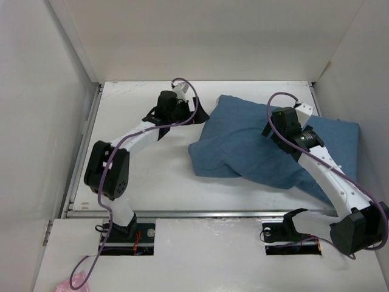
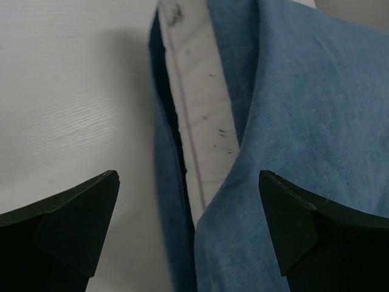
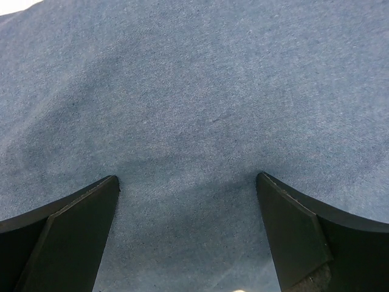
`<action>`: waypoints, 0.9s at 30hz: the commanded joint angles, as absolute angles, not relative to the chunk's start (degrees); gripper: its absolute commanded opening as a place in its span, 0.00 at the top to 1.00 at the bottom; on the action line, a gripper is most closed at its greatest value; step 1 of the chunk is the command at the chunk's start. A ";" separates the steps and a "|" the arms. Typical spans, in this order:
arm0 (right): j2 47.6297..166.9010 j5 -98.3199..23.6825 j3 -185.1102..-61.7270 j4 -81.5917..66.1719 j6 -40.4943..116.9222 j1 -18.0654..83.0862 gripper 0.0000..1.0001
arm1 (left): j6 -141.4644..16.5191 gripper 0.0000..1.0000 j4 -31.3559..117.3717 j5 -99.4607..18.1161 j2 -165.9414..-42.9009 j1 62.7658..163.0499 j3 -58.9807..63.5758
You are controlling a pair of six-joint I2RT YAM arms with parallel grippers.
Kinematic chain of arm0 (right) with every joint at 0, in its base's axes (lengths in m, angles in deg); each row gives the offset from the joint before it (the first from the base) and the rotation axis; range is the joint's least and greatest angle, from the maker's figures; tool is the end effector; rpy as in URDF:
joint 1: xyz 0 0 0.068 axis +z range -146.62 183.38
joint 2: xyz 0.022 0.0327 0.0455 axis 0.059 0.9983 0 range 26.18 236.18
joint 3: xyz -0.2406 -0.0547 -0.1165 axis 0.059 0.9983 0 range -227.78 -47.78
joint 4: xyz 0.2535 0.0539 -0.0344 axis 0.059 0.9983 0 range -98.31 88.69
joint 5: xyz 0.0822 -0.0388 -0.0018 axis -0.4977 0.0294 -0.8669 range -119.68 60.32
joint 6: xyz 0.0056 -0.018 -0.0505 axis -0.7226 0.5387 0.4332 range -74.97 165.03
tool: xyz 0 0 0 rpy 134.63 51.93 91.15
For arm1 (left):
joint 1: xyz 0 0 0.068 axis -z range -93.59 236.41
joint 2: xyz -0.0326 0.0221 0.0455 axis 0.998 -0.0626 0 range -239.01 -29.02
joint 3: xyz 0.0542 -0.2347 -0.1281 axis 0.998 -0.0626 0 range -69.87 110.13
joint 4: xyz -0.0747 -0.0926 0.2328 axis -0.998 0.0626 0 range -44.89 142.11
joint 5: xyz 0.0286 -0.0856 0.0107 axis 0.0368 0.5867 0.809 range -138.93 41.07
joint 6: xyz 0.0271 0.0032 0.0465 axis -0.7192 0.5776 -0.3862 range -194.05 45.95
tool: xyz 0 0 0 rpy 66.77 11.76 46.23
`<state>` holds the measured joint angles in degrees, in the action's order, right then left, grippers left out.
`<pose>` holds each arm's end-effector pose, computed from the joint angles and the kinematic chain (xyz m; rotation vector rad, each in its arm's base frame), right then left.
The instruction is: Put the pillow into the pillowcase
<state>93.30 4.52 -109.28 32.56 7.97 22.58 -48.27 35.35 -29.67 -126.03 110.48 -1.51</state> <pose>0.2316 0.0595 0.3175 0.6094 2.1350 -0.1832 0.3583 -0.1730 0.2759 0.2098 1.9755 -0.8976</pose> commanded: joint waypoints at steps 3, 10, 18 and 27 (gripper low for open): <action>93.68 1.96 -108.25 27.91 8.47 21.93 0.00 | -49.62 0.00 25.63 -11.51 -132.89 111.02 2.55; 94.73 0.38 -107.11 25.10 9.52 21.93 0.00 | -46.63 1.00 20.05 -6.30 -135.62 112.69 2.81; 100.01 -4.18 -107.63 21.67 14.26 21.93 0.00 | -43.55 1.00 11.98 -16.31 -125.71 104.26 -4.65; 101.24 -6.56 -109.56 10.87 24.98 30.88 0.00 | -45.84 1.00 22.15 -35.11 -113.84 95.65 -9.84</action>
